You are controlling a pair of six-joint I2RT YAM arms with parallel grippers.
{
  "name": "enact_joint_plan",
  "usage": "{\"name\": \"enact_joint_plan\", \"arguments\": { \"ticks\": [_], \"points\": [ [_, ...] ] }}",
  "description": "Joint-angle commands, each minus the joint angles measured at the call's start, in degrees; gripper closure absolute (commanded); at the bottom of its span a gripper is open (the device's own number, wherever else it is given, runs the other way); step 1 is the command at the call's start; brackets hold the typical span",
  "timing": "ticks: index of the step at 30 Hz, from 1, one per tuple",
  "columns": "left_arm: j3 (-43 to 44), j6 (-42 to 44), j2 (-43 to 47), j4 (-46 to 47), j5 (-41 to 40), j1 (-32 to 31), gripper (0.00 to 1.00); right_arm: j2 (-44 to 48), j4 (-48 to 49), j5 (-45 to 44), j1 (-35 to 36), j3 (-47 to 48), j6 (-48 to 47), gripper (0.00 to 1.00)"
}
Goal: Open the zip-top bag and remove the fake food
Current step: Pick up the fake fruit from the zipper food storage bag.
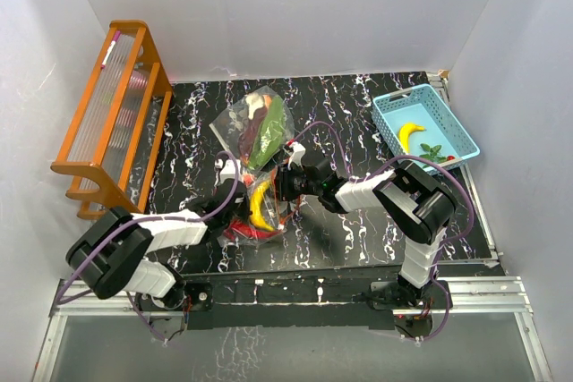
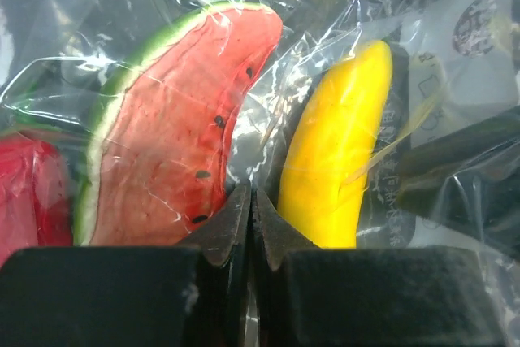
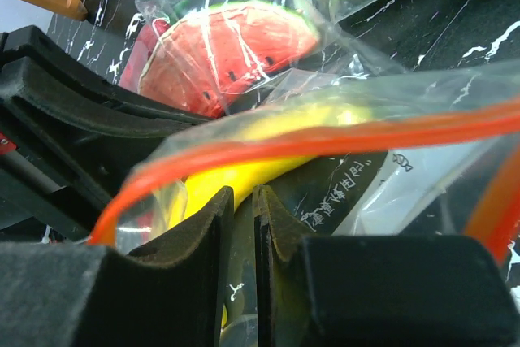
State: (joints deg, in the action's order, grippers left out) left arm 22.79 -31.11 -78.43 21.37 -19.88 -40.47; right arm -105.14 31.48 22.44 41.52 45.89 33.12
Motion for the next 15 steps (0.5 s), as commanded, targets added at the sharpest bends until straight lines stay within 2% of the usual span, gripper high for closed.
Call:
{"name": "enact_joint_plan", "arguments": {
  "ticks": [1,4,10,12,15],
  "points": [
    [-0.02,0.88,-3.77,0.72,3.24,-0.12,1.0,1.95,2.33,0.11,0.01,-0.62,-0.14,0.8],
    [-0.01,0.21,-4.0,4.21,6.76,-0.73,1.0,1.54,2.57,0.3,0.01,-0.62,0.01,0.8],
    [2.36,0.01,-5.02,5.28,9.29,-3.03,1.0,1.28,1.75,0.17,-0.02,-0.2,-0.21,0.78],
    [2.79,-0.54,-5.5,5.95,9.94,-3.66,1.0,1.17,1.48,0.0,0.02,-0.31,-0.33,0.74],
    [3.61,-0.79,-6.3,6.32,10.18,-4.39,1.0,1.41,0.66,-0.55,0.04,-0.45,-0.79,0.62]
  ]
}}
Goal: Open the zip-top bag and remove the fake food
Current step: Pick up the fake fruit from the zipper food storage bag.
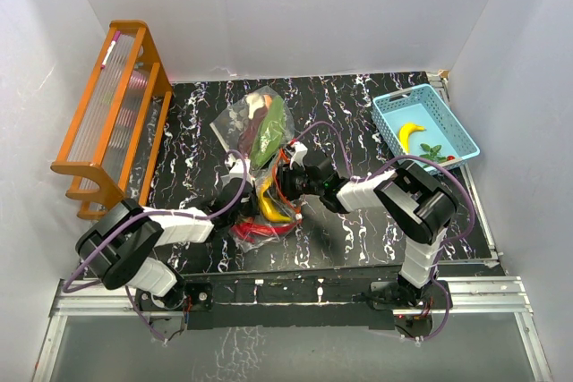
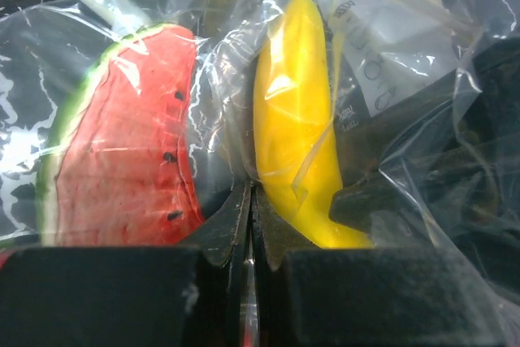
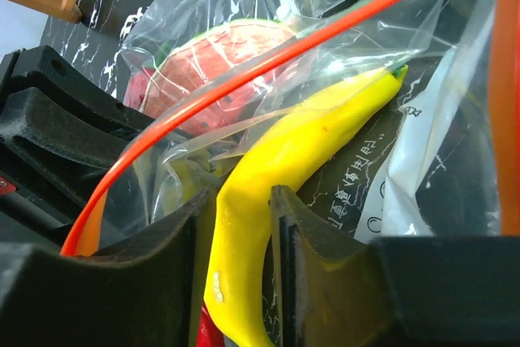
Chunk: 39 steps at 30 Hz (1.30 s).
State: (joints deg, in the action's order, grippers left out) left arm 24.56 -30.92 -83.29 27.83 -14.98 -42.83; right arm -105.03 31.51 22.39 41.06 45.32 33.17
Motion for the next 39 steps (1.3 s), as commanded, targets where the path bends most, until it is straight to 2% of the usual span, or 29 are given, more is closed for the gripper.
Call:
{"name": "enact_joint_plan", "arguments": {
  "ticks": [1,11,14,18,21,23,25,26,33,39],
  "points": [
    [2.05,-1.0,-1.77,-0.07,5.05,-2.14,1.0,1.51,0.12,-0.71,0.48,0.12,-1.21,0.59],
    [2.34,-1.46,-3.23,0.54,3.99,-2.17,1.0,2.35,-4.5,-0.83,0.88,-1.31,-5.32,0.56],
    [2.77,-1.28,-3.24,0.58,3.76,-2.15,1.0,0.76,-6.37,-0.84,1.68,-0.59,-6.78,0.39],
    [3.44,-0.85,-3.64,0.92,4.16,-2.14,1.0,-2.84,-11.08,-1.1,2.77,3.53,-8.5,0.36],
    [3.57,-0.79,-3.82,1.13,4.62,-2.17,1.0,-4.0,-13.51,-4.0,4.23,5.64,-9.07,0.42],
    [3.42,-0.88,-3.49,0.77,4.3,-2.16,1.0,-3.91,-15.42,-6.4,4.55,6.29,-9.31,0.61],
    [3.22,-0.83,-2.87,0.2,3.8,-2.17,1.0,-3.0,-16.73,-8.8,4.56,6.16,-9.34,0.72],
    [3.22,-0.75,-2.66,-0.05,3.42,-2.17,1.0,-2.21,-17.26,-10.21,4.56,5.87,-9.35,0.75],
    [3.65,-0.85,-3.8,-1.66,1.96,-2.08,1.0,6.97,-23.35,-14.56,0.89,5.36,-10.48,0.76],
    [3.55,-1.17,-5.1,-0.96,2.4,-2.02,1.0,18.54,-25.69,-10.45,-10.14,3.57,-10.42,0.76]
  ]
}}
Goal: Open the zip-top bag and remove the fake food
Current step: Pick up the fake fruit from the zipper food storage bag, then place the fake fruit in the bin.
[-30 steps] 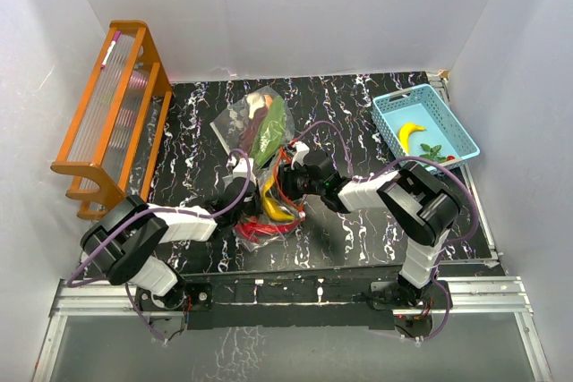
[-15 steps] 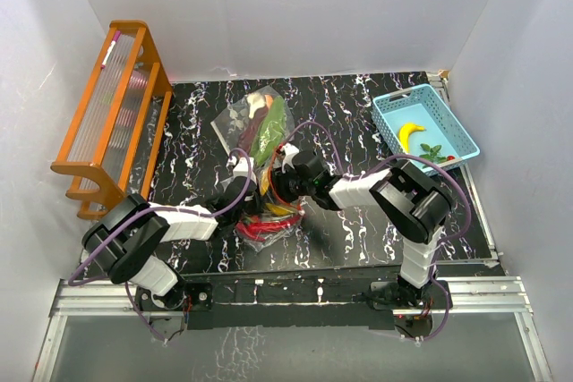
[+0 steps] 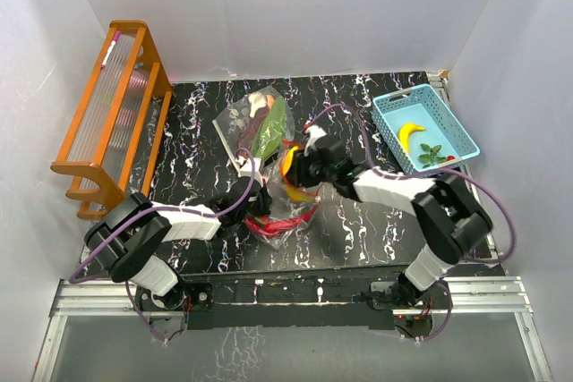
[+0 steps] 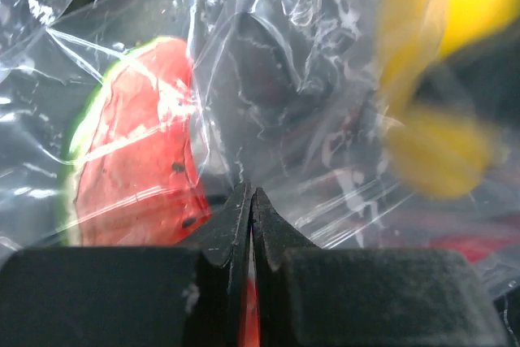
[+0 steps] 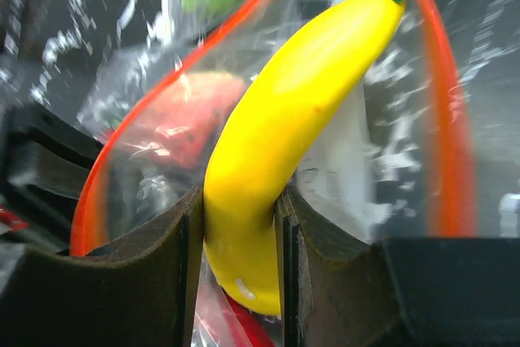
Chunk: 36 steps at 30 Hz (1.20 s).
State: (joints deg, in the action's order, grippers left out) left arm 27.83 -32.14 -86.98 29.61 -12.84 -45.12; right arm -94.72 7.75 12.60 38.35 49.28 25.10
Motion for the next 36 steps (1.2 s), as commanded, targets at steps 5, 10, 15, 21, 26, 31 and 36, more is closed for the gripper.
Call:
{"name": "enact_joint_plan", "arguments": {
  "ticks": [5,10,15,21,26,31,36],
  "points": [
    [0.47,-0.09,-2.01,-2.28,0.98,0.27,1.0,14.61,-6.89,-3.76,-14.89,1.45,-4.32,0.75],
    [0.76,0.32,-1.62,-2.21,1.72,0.23,1.0,15.3,-10.43,-10.03,-22.56,5.39,-5.36,0.75],
    [1.34,1.12,-1.48,-2.72,2.12,0.26,1.0,14.17,-9.81,-9.13,-31.21,8.99,-4.6,0.75],
    [1.82,1.17,-2.52,-1.75,3.13,0.26,1.0,14.51,-1.7,1.92,-35.59,7.08,-2.35,0.75],
    [2.32,1.05,-3.4,-0.4,4.61,0.25,1.0,14.06,4.49,13.27,-35.48,2.98,0.08,0.72],
    [3.66,1.42,-3.83,-0.28,6.17,0.25,1.0,17.73,4.73,3.21,-36.15,2.56,-1.61,0.72],
    [4.12,1.41,-4.69,0.43,6.78,0.23,1.0,16.18,0.34,-3.81,-37.33,9.61,-2.49,0.72]
  ]
}}
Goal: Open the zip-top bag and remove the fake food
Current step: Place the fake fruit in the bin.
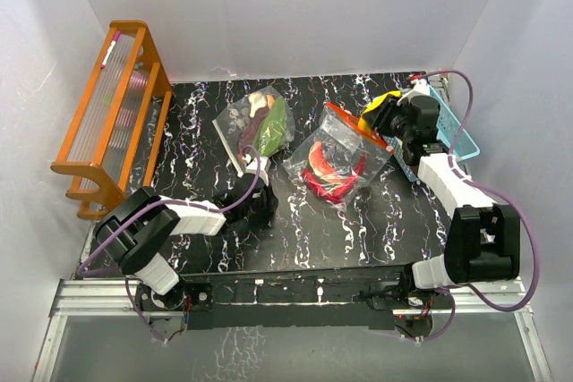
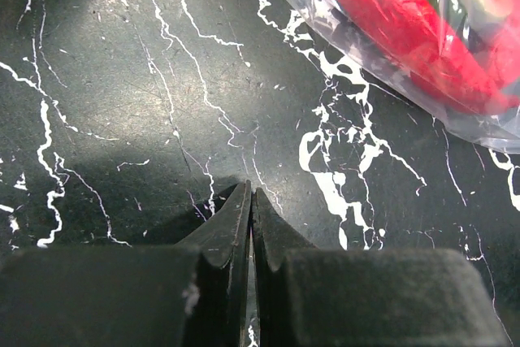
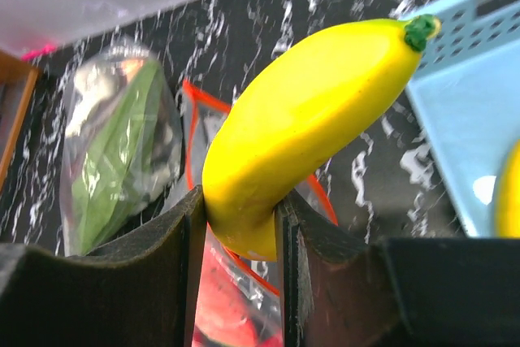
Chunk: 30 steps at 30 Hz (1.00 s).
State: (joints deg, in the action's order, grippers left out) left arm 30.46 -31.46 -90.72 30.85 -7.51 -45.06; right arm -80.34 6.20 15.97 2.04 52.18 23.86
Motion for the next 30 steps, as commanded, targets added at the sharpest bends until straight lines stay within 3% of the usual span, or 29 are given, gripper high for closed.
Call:
{"name": "enact_joint_plan", "arguments": {
  "ticks": [1,10,22,24,28,30],
  "points": [
    [1.49,0.64,-0.97,-0.78,1.44,0.15,1.0,2.2,1.89,-9.06,-1.11,7.09,-1.22,0.72],
    [-0.57,0.26,1.15,0.02,2.17,0.2,1.0,0.46,2.06,-22.92,-5.83,8.81,-1.4,0.71],
    [-0.29,0.64,1.13,-0.2,2.59,0.15,1.0,-12.69,2.77,-23.46,-12.32,12.42,-1.6,0.68],
    [0.25,0.91,1.2,-0.68,2.67,0.08,1.0,-13.99,2.69,-22.09,-12.33,12.87,-1.47,0.56],
    [0.63,1.14,2.29,-1.4,2.5,0.17,1.0,-13.69,2.8,-20.12,-12.34,12.62,-1.45,0.12],
    [0.66,1.12,3.04,-1.76,2.57,0.16,1.0,-12.47,2.68,-19.12,-12.28,12.35,-2.22,0.04]
  ]
}}
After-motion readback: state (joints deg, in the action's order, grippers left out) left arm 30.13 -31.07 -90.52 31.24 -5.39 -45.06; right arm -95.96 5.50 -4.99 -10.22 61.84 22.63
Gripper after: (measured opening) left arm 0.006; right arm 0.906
